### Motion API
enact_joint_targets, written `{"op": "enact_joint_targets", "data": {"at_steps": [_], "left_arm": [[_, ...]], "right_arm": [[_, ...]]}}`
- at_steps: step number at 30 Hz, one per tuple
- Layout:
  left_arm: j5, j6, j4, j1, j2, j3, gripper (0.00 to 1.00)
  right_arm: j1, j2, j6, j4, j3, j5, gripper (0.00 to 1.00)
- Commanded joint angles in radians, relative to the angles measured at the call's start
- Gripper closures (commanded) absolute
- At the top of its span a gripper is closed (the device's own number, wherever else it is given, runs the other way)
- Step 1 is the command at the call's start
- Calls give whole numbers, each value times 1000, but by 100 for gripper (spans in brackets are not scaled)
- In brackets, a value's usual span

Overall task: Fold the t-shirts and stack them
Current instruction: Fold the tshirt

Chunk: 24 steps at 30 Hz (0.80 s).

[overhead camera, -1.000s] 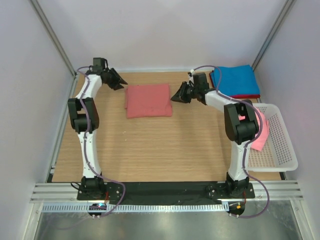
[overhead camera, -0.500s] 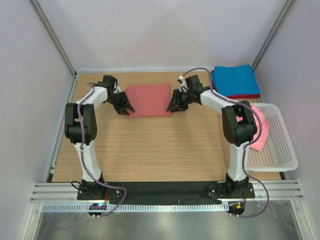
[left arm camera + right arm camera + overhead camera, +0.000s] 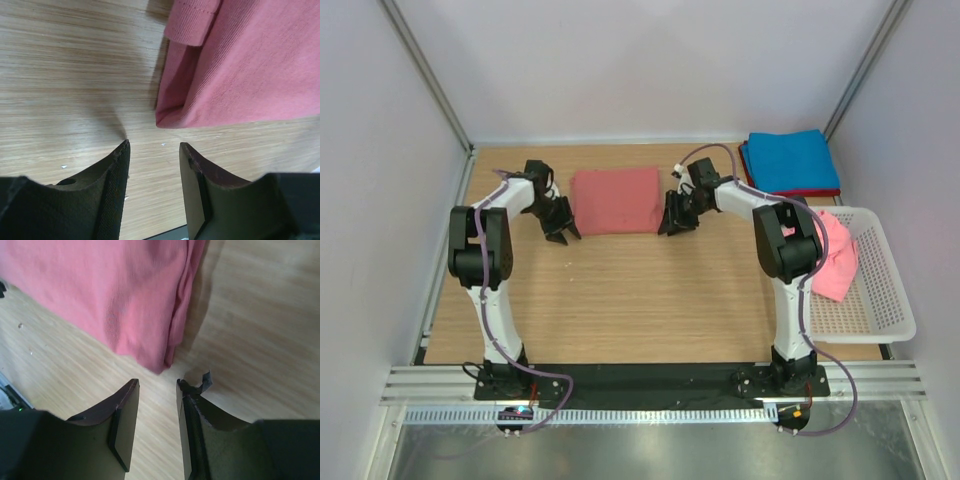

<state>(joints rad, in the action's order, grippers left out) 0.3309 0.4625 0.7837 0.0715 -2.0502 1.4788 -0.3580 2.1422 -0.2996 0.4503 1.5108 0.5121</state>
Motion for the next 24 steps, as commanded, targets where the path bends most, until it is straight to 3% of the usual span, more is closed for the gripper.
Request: {"op": "enact_joint_targets", "data": {"at_steps": [1, 18, 21, 23, 24], "left_arm": [[-12, -45, 3, -6, -11, 38, 54], [43, -73, -12, -6, -103, 126, 61], [45, -70, -8, -7, -110, 138, 67], [37, -73, 0, -6, -113, 147, 85], [33, -74, 11, -7, -113, 155, 100]], "right_arm": [[1, 42, 34, -24, 68, -46, 57], [4, 56, 54, -82, 46, 43, 62], [2, 56, 47, -93, 39, 59, 62], [2, 58, 47, -94, 35, 60, 72], [2, 53, 50, -93, 28, 54, 76]]}}
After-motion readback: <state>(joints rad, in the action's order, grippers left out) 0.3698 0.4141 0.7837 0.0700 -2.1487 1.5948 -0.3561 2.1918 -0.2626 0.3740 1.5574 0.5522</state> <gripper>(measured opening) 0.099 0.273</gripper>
